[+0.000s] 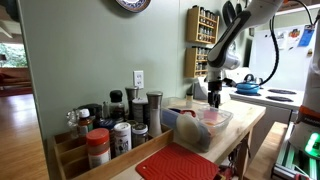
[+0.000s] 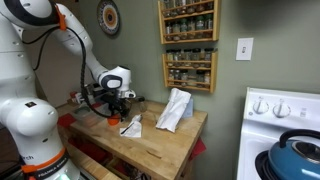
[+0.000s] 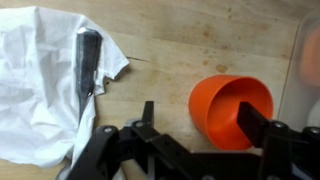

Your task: Pick up the blue cup from the countertop and put it into the crisper drawer pick up the orange cup and put it in the blue cup inside the crisper drawer

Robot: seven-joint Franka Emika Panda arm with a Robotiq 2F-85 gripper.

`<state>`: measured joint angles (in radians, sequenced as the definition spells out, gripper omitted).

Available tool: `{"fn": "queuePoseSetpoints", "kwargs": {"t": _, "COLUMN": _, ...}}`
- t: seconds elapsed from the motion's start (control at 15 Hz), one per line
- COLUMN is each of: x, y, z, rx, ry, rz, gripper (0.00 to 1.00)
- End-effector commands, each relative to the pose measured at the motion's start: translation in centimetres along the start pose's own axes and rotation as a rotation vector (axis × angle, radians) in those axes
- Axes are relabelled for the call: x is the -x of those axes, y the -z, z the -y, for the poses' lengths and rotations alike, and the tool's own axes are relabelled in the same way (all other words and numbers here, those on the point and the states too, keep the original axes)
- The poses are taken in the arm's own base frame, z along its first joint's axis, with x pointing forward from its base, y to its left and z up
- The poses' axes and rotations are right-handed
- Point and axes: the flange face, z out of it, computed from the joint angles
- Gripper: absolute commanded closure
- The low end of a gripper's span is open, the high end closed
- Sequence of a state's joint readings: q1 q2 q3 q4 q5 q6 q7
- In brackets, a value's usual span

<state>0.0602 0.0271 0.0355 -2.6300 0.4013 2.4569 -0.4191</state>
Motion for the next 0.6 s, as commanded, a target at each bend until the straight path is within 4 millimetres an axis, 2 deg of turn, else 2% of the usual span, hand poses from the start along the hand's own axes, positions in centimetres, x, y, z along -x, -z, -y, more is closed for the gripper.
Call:
{"fn": "queuePoseSetpoints", "kwargs": {"t": 0.0, "x": -0.1, "y": -1.2, "z": 0.0, "rx": 0.008, "ry": -0.026, "rz": -0.036, "gripper": 0.47}}
{"fn": "queuePoseSetpoints", "kwargs": {"t": 0.2, "x": -0.2, "y": -1.2, "z": 0.0, "rx": 0.018, "ry": -0.022, "rz": -0.047, "gripper": 0.70}}
{"fn": "queuePoseSetpoints", "kwargs": {"t": 0.4, "x": -0.1, "y": -0.5, "z": 0.3, "rx": 0.005, "ry": -0.003, "rz": -0.048, "gripper": 0.92}}
{"fn": "queuePoseSetpoints", "kwargs": {"t": 0.47, "x": -0.1, "y": -0.2, "z": 0.3, "rx": 0.011, "ry": 0.001, "rz": -0.050, "gripper": 0.98}}
{"fn": "queuePoseSetpoints", "kwargs": {"t": 0.53, "x": 0.0, "y": 0.4, "z": 0.4, "rx": 0.007, "ry": 0.012, "rz": -0.051, "gripper": 1.00}}
